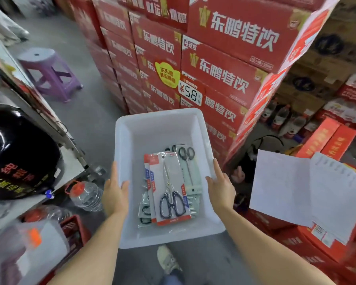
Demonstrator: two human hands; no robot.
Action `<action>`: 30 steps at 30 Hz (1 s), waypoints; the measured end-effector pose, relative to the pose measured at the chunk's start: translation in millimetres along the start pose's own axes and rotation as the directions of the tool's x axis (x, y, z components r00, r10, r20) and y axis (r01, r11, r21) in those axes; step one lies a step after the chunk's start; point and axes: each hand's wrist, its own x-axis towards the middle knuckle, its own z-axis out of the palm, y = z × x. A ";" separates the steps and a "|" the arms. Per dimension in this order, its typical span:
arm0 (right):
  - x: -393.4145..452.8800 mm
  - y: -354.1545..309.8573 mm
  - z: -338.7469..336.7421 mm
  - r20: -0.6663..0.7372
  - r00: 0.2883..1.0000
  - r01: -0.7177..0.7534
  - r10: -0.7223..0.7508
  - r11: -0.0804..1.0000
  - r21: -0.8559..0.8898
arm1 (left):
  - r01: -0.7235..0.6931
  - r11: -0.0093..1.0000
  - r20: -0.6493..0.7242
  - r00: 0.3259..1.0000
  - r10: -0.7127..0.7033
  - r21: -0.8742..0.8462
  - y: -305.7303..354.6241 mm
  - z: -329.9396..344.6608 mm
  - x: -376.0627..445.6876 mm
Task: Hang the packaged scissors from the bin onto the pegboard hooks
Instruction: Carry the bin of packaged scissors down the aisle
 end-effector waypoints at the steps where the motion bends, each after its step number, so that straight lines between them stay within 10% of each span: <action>1: 10.0 -16.5 5.1 0.005 1.000 0.029 -0.029 1.000 0.005 | 0.008 1.000 -0.027 1.000 -0.008 -0.004 -1.1 -6.5 13.1; 30: 339.3 -395.0 158.3 0.074 0.825 0.558 -0.560 0.829 0.040 | 0.287 0.937 -0.345 0.874 -0.341 -0.199 21.5 -81.7 412.0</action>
